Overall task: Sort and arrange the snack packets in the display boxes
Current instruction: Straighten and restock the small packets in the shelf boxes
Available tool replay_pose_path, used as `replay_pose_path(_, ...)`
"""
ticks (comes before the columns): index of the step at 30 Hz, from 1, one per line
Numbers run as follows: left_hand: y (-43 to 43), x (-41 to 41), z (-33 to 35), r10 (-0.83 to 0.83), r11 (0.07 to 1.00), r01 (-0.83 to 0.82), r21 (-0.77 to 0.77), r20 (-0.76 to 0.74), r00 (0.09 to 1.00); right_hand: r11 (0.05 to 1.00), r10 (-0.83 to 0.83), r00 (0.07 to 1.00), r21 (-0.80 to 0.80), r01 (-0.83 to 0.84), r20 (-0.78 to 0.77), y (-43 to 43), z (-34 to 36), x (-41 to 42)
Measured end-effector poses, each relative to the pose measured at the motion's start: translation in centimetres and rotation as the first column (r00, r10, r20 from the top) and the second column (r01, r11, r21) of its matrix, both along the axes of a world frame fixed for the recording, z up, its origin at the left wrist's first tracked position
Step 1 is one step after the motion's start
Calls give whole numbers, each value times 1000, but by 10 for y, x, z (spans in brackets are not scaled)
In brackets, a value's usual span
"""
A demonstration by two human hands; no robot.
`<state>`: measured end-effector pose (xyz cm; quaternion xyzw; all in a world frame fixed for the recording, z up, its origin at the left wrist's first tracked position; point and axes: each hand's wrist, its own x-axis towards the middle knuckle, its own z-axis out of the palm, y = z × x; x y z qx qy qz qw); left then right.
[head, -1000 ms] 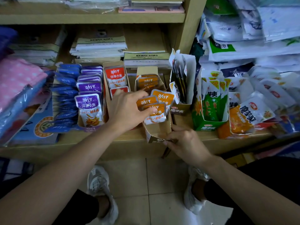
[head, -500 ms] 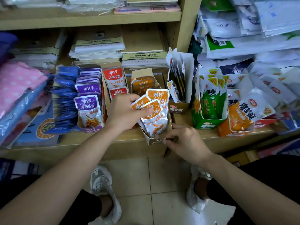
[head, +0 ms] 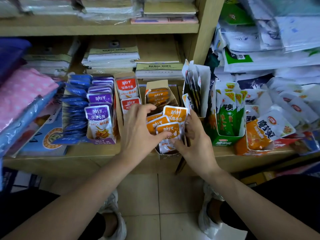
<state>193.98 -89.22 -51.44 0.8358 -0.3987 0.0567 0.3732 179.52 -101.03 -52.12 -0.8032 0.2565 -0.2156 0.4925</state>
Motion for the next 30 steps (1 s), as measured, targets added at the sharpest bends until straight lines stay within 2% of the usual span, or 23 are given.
replay_pose_path(3,3,-7,-8,100,992,-107,-71,-100,990,992,-1,1000,-123,1,2,4,-6,4)
replay_pose_path(6,8,-13,-13,65,990,-89,-112,-202,977,942,-36,999,-335,27,-21,-2,-13,10)
replay_pose_path(9,17,-18,-19,10,993,-34,-117,-203,979,910,-31,998,-416,5,-56,-7,-13,11)
replay_pose_path(11,24,-22,-26,4,989,-35,-145,-205,979,931,-46,999,-364,35,-21,-7,-13,9)
replay_pose_path(14,27,-26,-32,20,980,-59,-188,-203,979,991,-49,999,-125,47,-18,-5,-10,7)
replay_pose_path(16,23,-26,-31,10,980,-40,-197,-153,988,998,-10,1000,-62,9,-14,-5,-10,8)
replay_pose_path(20,16,-20,-22,-53,990,53,-134,6,999,978,-3,1000,-210,6,14,-3,-10,6)
replay_pose_path(22,15,-14,-17,-102,992,105,-72,43,994,981,1,999,-194,7,43,-4,-11,5)
replay_pose_path(25,18,-18,-14,-85,987,71,-141,-98,992,986,103,994,-134,-99,23,-2,-14,4)
replay_pose_path(28,22,-29,-15,-85,961,14,-277,-247,965,968,167,986,-189,-168,-19,-3,-12,4)
replay_pose_path(30,22,-32,-17,-148,951,66,-302,-256,955,947,186,982,-259,-188,-32,-6,-10,5)
